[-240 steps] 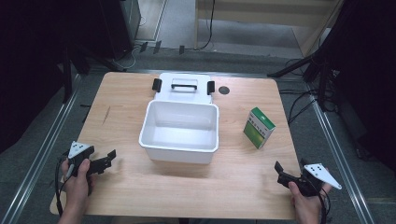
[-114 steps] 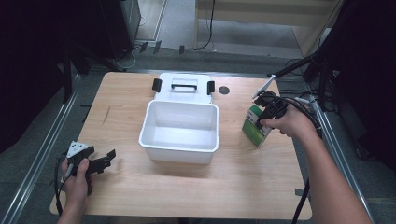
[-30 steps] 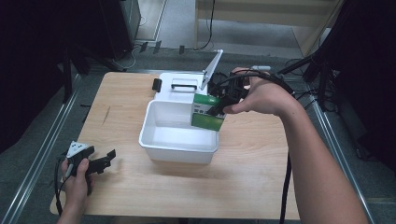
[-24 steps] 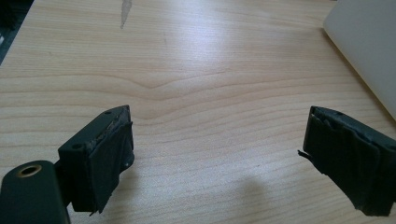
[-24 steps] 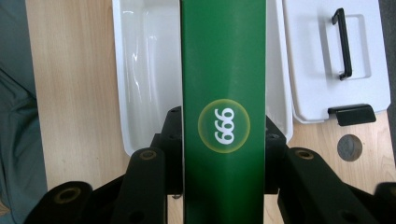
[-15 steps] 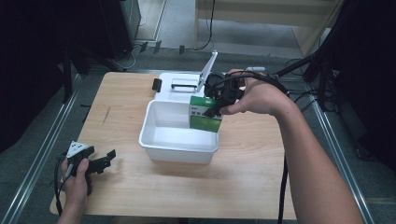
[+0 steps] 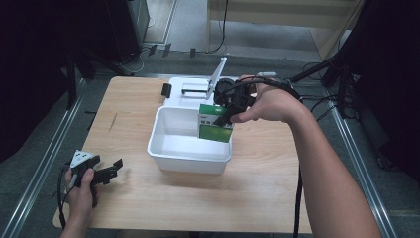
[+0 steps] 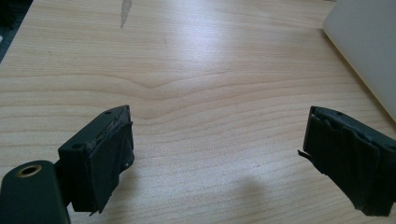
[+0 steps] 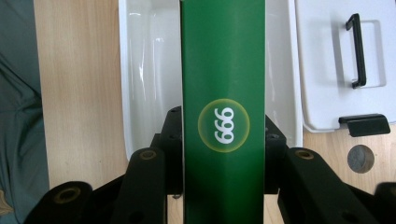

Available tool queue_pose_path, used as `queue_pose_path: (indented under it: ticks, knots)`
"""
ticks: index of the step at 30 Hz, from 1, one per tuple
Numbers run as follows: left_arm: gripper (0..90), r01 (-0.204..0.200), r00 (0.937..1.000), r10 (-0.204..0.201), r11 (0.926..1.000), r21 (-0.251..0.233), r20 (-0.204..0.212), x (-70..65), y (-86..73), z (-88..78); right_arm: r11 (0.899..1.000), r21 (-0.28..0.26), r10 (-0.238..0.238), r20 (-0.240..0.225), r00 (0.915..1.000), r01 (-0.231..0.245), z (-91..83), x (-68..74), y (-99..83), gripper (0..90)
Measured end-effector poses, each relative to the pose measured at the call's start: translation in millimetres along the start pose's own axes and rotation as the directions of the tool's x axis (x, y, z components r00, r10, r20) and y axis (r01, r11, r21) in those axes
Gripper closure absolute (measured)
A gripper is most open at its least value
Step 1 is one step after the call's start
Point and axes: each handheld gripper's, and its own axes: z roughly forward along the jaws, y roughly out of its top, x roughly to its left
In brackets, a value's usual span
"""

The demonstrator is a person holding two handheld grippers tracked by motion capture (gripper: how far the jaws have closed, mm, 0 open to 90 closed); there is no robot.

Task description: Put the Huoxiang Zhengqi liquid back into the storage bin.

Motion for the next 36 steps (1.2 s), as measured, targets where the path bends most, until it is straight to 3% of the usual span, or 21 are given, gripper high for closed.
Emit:
queue_pose_path:
  ticks: [8, 14, 17, 36]
  knots:
    - [9.2, 0.002, 1.0, -0.002, 1.0, -0.002, -0.001, -0.2, 0.0, 0.1, 1.0, -0.001, -0.002, -0.009, 1.0, 0.002, 7.7, -1.6, -3.6, 64.4]
    - [9.2, 0.0, 1.0, 0.0, 1.0, -0.002, -0.001, 0.1, 0.0, 0.0, 0.999, 0.007, -0.035, -0.023, 0.9991, 0.035, 20.3, -1.0, -6.3, 64.3]
    - [9.2, 0.0, 1.0, 0.0, 1.0, -0.002, -0.001, 0.2, 0.1, 0.0, 0.998, 0.01, -0.058, -0.033, 0.9978, 0.058, 29.3, -1.1, -7.6, 64.3]
    - [9.2, 0.0, 1.0, 0.0, 1.0, -0.005, -0.002, 0.0, -0.1, 0.0, 0.997, 0.043, -0.067, -0.051, 0.9965, 0.069, 78.9, -0.6, -19.4, 64.1]
